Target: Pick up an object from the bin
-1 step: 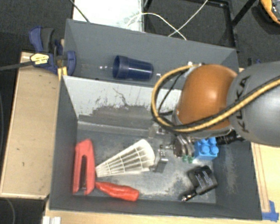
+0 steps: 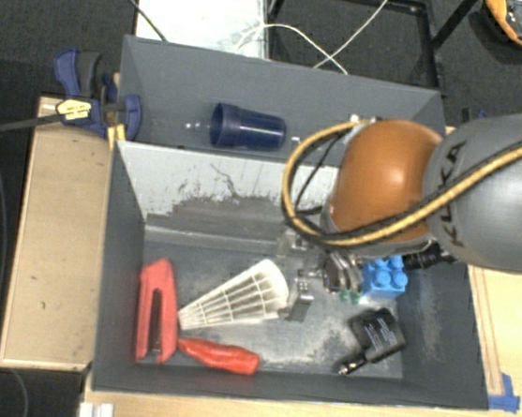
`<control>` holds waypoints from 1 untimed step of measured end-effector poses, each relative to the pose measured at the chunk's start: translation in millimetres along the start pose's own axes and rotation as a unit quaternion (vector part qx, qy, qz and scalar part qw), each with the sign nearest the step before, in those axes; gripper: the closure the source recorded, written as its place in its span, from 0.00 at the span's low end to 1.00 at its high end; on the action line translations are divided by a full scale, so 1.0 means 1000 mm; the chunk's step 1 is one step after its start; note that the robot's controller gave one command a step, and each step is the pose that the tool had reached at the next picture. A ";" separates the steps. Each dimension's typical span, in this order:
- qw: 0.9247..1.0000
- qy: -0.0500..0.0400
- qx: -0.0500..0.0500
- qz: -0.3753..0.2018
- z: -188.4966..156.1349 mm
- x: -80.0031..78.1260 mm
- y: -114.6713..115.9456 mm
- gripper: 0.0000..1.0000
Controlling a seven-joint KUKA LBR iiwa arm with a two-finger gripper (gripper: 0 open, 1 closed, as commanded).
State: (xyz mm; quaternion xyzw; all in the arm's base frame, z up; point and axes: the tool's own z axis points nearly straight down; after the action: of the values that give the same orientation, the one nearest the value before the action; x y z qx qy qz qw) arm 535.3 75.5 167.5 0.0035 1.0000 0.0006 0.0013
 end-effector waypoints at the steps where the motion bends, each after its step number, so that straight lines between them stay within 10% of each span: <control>1: 1.000 -0.001 -0.001 0.003 0.071 0.010 0.026 0.00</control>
Offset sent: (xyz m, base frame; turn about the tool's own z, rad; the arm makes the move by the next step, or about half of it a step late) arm -0.0074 -0.0019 -0.0975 0.0233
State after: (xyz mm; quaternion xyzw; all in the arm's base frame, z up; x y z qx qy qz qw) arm 525.5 101.3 96.1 0.0068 1.0000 0.0014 0.0022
